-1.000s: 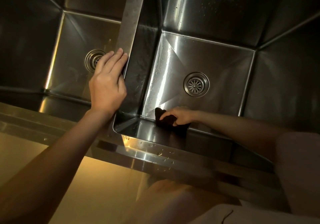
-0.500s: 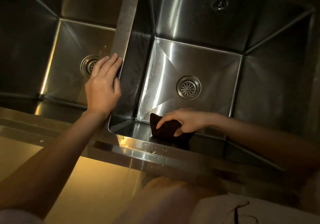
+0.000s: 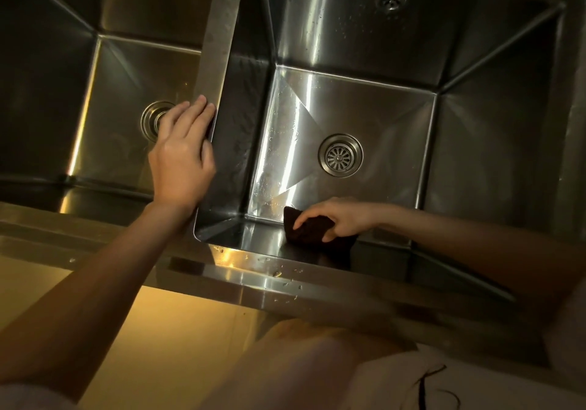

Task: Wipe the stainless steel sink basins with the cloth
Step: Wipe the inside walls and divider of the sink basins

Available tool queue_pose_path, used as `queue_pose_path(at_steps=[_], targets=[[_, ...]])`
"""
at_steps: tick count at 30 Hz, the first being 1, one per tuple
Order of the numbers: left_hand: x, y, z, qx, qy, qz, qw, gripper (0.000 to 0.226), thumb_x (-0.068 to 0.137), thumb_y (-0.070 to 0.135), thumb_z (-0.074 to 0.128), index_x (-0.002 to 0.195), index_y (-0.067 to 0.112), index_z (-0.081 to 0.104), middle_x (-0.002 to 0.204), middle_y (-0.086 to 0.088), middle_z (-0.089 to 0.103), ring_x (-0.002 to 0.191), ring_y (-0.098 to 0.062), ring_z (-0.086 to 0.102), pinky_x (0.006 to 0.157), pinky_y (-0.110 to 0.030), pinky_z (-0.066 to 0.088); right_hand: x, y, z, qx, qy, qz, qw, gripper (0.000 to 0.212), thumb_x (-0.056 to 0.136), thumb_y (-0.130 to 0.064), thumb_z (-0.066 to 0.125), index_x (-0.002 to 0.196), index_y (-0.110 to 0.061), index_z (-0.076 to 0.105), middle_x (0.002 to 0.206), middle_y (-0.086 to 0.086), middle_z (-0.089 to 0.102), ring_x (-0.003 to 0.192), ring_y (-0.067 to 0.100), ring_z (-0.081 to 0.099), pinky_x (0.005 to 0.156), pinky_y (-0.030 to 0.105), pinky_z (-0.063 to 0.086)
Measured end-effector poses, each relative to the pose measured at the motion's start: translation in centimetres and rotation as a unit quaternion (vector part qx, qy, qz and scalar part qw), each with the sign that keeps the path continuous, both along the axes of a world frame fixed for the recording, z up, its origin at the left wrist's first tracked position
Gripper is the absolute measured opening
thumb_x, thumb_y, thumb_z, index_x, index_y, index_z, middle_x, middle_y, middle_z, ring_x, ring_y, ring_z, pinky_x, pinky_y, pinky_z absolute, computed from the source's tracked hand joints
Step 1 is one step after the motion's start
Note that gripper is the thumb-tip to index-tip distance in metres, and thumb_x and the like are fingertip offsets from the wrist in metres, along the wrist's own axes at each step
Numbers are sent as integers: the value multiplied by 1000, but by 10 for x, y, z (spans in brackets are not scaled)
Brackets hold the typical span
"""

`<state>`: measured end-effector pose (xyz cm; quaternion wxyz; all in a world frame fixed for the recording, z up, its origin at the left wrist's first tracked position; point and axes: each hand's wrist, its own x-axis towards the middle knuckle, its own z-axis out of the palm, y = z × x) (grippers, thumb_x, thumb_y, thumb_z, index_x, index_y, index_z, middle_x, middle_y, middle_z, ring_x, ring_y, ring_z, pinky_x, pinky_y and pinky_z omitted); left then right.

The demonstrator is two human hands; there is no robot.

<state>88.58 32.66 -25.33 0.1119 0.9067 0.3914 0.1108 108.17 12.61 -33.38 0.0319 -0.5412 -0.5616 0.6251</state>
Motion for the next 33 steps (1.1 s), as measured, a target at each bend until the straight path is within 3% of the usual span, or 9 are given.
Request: queue_pose_path(at_steps=[3,7,10,13,17,20,24,29,33], targets=[[1,0,1,2,-3,-3,1000,50,88,7,45,136,9,54,143,-4,51,134,-24,40,109,-19,24,-5,3,-42,-28,-34,8,999,62,83,-6,67,136,-32,47,139,-3,49,119,14,47,74,12,30],[1,0,2,1,-8,-3,1000,49,88,5,47,136,8,54,143,-5,51,134,-24,41,110,-16,22,-4,-3,-74,-57,-59,-1,997,61,82,-1,66,136,-25,49,139,3,49,126,21,46,88,18,33],[2,0,2,3,-12,-2,1000,48,88,7,46,136,8,54,142,-4,52,134,-23,41,110,-17,24,-2,-7,-78,-58,-72,-8,996,60,81,-1,67,134,-24,51,138,5,51,126,23,47,102,32,40],[1,2,1,5,-10,-8,1000,49,88,8,44,135,7,54,142,-6,52,133,-26,42,111,-22,27,-1,-6,-65,-60,-59,-26,996,58,79,2,66,130,-24,54,131,7,54,121,25,51,101,35,43],[0,2,1,1,6,-17,1000,50,87,9,43,137,6,51,144,-8,49,134,-28,41,112,-35,33,6,-9,-17,-67,-9,-31,997,59,78,5,66,127,-26,55,124,1,54,112,19,51,91,28,42],[-1,1,3,2,38,-25,999,52,88,11,42,139,6,48,146,-10,46,135,-30,38,112,-45,33,16,-15,30,-62,30,-34,997,61,76,5,68,125,-29,56,122,-7,56,114,15,51,97,28,42],[1,-5,10,21,72,-33,997,51,88,12,45,139,8,47,147,-11,43,138,-30,34,112,-47,25,30,-28,88,-40,52,-37,997,59,76,3,71,122,-33,58,114,-21,58,111,2,52,94,13,41],[6,-47,24,13,52,-90,995,43,93,20,40,132,7,53,142,-12,49,135,-29,38,111,-47,24,34,-45,104,-5,32,-44,998,59,77,-3,72,121,-39,55,121,-16,59,114,10,55,99,34,45],[10,-92,20,-37,76,-132,988,41,93,22,41,127,8,59,139,-12,53,135,-29,41,113,-47,23,29,-46,63,-31,13,-44,998,60,78,0,69,126,-33,53,119,-15,54,111,10,52,93,29,44]])
